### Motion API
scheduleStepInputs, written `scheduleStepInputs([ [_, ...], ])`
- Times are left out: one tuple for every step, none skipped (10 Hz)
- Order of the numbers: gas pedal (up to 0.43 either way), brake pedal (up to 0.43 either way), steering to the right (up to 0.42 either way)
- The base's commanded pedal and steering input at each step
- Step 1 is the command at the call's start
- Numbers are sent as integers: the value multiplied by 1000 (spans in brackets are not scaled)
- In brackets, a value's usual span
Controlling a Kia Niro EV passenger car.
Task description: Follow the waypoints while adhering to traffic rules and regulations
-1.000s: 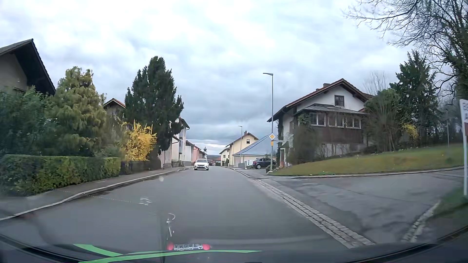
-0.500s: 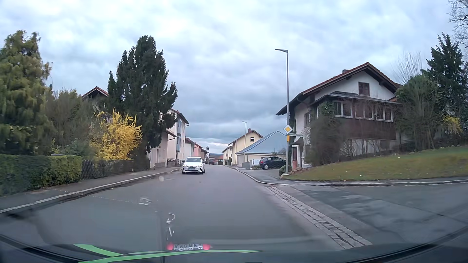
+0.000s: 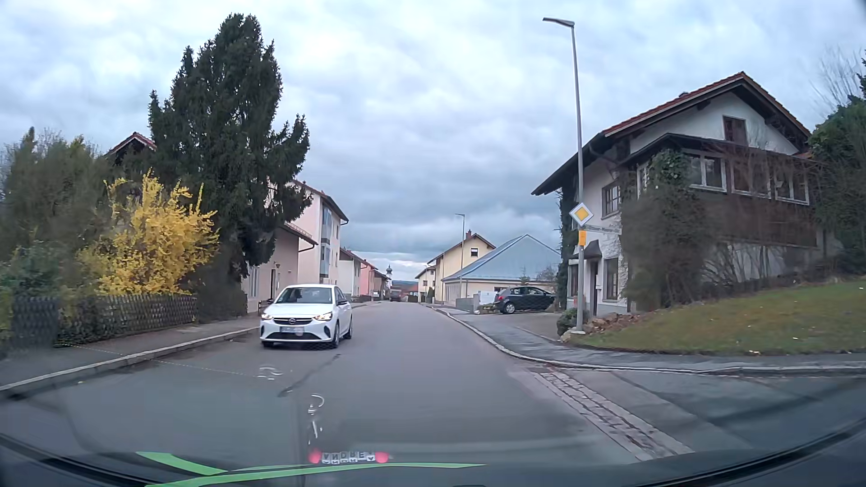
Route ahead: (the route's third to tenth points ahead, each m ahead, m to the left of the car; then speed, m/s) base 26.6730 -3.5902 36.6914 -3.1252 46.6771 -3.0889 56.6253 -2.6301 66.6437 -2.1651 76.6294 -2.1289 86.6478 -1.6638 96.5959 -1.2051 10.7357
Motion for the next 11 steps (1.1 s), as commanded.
scheduleStepInputs([
  [87,0,-7],
  [87,0,-7],
  [87,0,-6],
  [87,0,-6],
  [87,0,-7],
  [87,0,-6],
  [87,0,-7],
  [87,0,-7],
  [87,0,-6],
  [79,0,-6],
  [79,0,-7],
])
